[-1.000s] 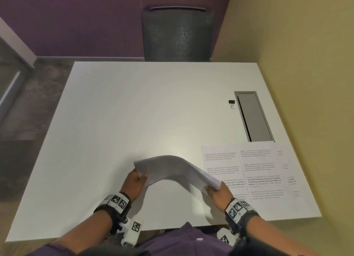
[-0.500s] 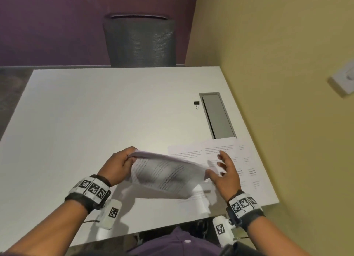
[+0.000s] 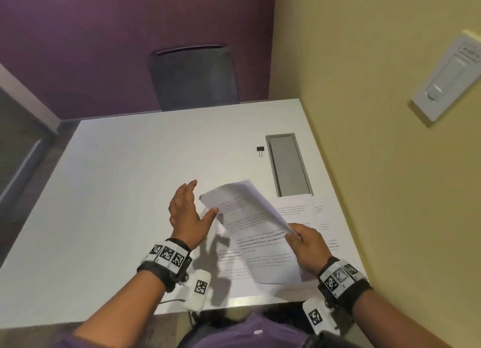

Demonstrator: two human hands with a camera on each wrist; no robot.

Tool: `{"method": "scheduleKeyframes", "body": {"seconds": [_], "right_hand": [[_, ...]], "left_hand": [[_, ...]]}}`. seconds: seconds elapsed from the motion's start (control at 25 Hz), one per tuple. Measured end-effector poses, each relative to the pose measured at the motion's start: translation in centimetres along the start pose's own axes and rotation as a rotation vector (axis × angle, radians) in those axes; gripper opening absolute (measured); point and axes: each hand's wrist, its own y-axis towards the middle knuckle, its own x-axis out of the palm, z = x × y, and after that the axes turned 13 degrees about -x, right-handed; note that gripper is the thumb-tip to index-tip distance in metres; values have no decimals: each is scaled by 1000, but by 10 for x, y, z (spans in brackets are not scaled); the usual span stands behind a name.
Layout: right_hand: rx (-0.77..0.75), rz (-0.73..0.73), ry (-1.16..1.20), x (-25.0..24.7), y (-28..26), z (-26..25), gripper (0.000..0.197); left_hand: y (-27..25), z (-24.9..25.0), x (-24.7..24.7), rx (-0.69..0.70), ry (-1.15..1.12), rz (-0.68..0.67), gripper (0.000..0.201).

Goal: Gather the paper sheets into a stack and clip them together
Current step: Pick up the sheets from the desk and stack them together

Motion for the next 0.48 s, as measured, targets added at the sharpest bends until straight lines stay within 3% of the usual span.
{"method": "scheduleKeyframes", "body": {"seconds": [0.04,0.12,0.24,0.36,0.48], "right_hand": [[72,26,99,-5,3,6,16],[199,65,373,-10,10,11,16],[321,44,683,-1,15,8,19],[367,7,743,10,13,9,20],[372,-56,757,13,9,15,21]], "left_hand": [[-6,-2,8,-151,-101,-126,86],[-22,-5,18,-392,-401,-398,88],[-38,-9,26,-561,-641,-632,46],[-52,-11,30,-605,-740,-681,31],[-59,-18,36,-604,-688,-594,29]]}}
